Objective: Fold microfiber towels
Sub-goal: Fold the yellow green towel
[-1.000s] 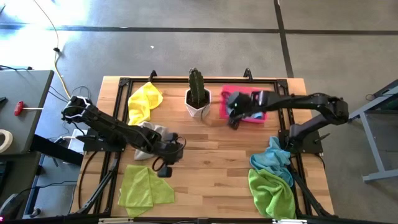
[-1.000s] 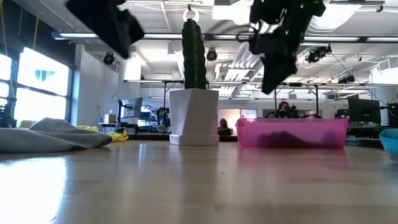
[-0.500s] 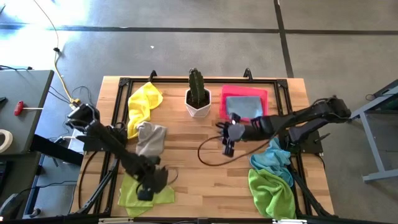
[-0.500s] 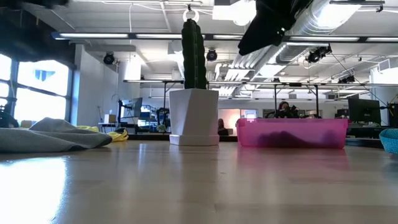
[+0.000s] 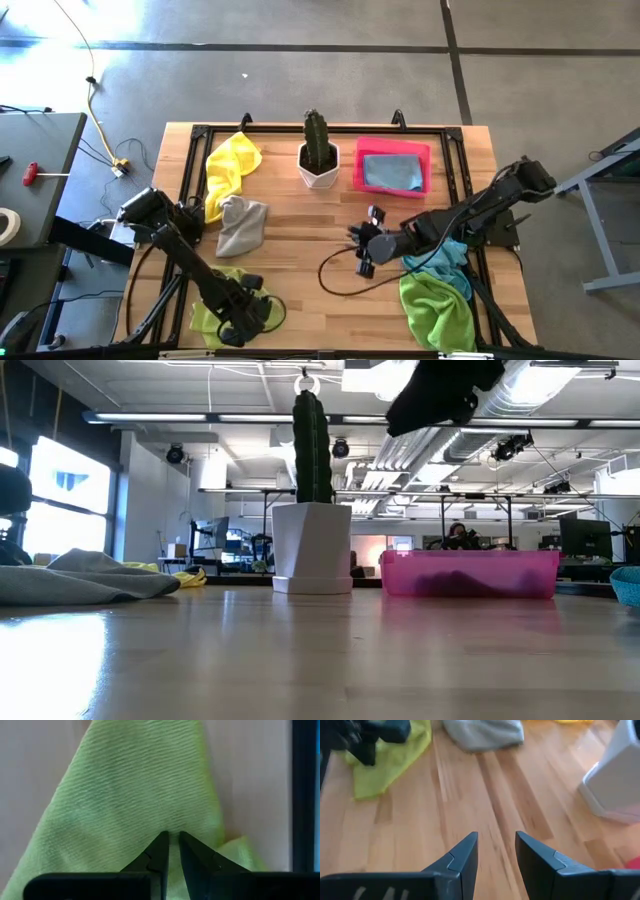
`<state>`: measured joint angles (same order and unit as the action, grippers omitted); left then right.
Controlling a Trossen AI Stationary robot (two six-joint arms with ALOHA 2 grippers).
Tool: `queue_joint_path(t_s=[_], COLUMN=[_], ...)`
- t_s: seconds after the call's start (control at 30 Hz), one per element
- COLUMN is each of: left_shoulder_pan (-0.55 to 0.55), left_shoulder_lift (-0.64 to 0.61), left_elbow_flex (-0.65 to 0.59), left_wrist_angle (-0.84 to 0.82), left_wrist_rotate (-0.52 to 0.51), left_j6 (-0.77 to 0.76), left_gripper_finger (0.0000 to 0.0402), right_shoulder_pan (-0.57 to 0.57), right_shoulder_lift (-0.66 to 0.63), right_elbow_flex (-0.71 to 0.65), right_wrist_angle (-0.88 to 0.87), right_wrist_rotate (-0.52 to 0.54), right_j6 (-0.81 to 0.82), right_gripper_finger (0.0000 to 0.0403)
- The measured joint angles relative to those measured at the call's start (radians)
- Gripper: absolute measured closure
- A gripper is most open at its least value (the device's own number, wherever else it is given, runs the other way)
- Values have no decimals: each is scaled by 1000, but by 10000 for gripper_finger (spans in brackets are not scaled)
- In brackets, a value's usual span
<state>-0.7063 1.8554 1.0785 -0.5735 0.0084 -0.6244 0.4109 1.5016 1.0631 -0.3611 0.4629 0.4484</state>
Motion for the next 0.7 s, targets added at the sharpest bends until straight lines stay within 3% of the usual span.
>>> queue_joint_path(t_s=[0.17,0.37,0.57,0.7], left_shoulder_pan=[19,105,251,338], left_shoulder_lift=[26,29,48,52], left_elbow_flex=[4,-1,1,7], left_wrist_angle=[71,261,423,428], left_wrist_rotate=[-85,-266,-266,-256], left_j6=[76,293,442,478], left_gripper_finger=[363,363,363,363], right_shoulder_pan=[26,47,71,84], right_shoulder_lift=[39,57,58,58], right_elbow_flex=[0,0,0,0], right_wrist_angle=[42,53,52,52], right_wrist_rotate=[-2,-3,-3,-2], right_j6=[0,0,0,0], right_gripper_finger=[279,279,279,279])
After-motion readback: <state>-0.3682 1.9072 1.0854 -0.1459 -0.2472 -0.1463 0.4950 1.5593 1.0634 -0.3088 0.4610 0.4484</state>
